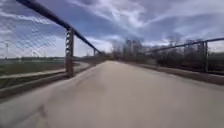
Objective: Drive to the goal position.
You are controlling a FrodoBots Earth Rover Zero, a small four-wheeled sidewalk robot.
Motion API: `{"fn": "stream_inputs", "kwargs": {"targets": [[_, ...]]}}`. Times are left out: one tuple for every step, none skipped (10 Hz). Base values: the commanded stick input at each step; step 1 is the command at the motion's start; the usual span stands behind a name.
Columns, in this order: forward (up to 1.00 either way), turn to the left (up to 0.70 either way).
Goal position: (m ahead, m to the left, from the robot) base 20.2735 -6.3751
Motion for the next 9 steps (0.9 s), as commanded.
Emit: {"fn": "stream_inputs", "kwargs": {"targets": [[1.00, 0.01], [1.00, 0.01], [1.00, 0.01], [1.00, 0.01], [1.00, 0.01], [1.00, 0.01], [1.00, 0.01], [1.00, 0.01], [1.00, 0.01]]}}
